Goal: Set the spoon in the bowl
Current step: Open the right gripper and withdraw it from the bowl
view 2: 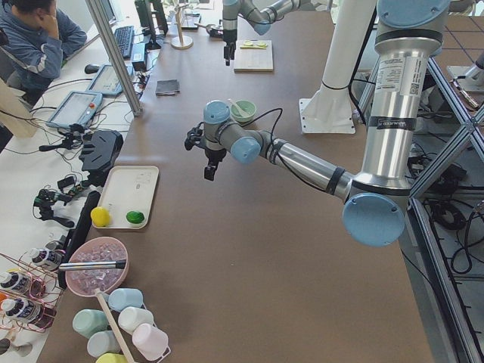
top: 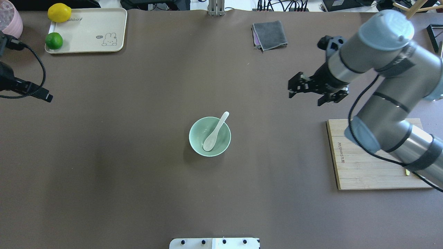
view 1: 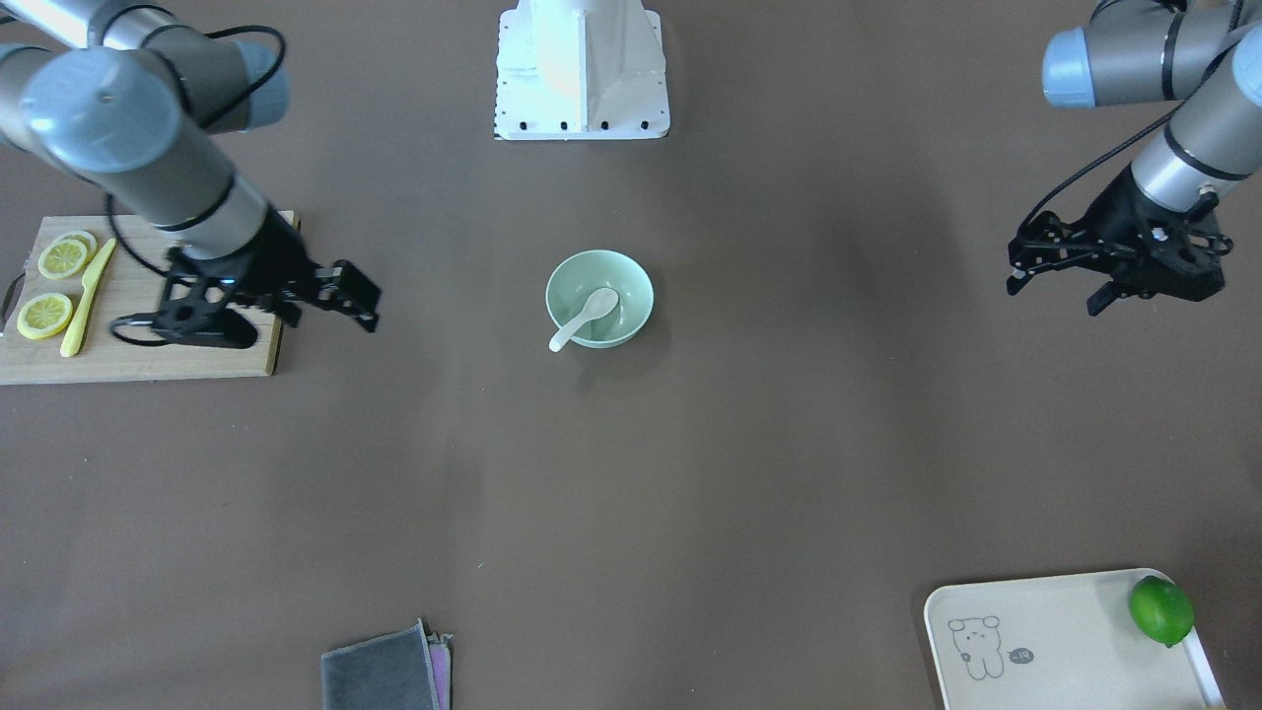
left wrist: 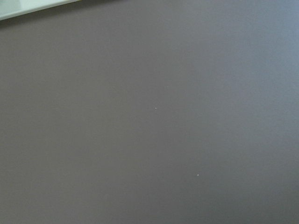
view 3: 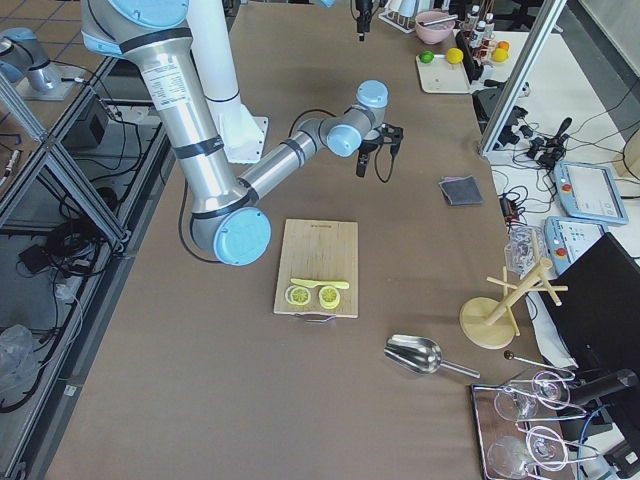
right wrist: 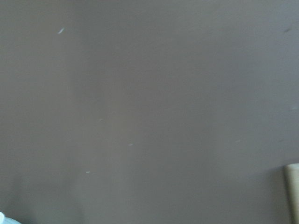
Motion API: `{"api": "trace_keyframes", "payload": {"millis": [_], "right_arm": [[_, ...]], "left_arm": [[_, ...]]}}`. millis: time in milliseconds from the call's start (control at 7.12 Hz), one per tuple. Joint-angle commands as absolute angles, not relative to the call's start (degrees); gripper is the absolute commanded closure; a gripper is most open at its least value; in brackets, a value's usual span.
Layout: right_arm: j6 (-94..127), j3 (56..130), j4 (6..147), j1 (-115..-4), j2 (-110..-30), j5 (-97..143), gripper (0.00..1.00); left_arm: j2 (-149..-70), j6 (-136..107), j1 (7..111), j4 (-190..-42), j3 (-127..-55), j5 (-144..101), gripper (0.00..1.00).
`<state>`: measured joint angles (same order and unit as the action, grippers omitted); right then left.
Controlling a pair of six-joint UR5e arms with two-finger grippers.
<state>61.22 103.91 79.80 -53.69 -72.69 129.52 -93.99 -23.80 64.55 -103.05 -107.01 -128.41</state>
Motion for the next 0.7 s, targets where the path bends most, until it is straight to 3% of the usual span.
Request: {"api": "trace_keyframes", "payload": {"millis": [0, 281, 561], "right_arm": [[31.43, 102.15, 81.63, -69.54, -84.69, 134.90, 0.00], [8.54, 99.77, 90.48, -80.19, -87.53, 135.61, 0.00], [-4.35, 95.04, 93.25, -86.90, -87.10, 135.53, 0.00]], "left_arm": [[-93.69, -6.68, 75.44, -91.30, -106.79, -129.64, 0.03], [-93.35, 8.63, 85.64, -85.17, -103.82, -129.90, 0.03], [-88.63, 11.17, 87.28, -85.69, -101.78, -133.75, 0.02]]}}
